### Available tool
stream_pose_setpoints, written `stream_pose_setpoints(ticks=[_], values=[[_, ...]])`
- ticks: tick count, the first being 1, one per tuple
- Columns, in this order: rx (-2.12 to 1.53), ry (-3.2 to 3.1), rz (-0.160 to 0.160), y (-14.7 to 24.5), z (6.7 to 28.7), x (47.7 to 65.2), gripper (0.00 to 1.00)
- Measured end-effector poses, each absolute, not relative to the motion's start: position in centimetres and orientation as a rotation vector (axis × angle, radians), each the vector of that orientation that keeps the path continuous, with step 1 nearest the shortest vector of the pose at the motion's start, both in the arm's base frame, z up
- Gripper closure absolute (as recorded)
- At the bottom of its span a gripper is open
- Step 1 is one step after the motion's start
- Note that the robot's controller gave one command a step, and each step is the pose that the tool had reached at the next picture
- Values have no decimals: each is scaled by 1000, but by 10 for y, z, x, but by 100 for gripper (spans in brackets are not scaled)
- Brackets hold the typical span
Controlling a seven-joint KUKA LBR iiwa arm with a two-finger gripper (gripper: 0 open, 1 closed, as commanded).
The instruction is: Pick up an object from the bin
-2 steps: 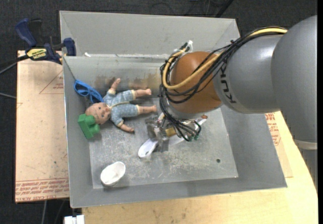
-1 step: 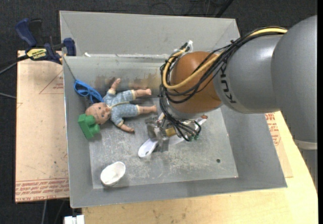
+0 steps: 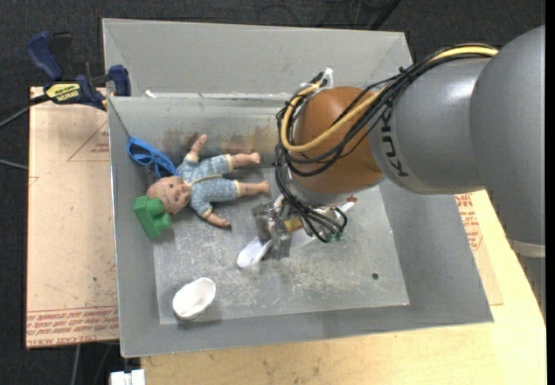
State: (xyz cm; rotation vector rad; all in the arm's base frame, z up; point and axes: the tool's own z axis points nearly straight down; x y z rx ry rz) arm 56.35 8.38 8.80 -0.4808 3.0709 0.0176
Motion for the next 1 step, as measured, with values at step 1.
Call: stream_pose_setpoints(ticks=[1], values=[[-481, 3080, 14, 82, 107, 561, 100]])
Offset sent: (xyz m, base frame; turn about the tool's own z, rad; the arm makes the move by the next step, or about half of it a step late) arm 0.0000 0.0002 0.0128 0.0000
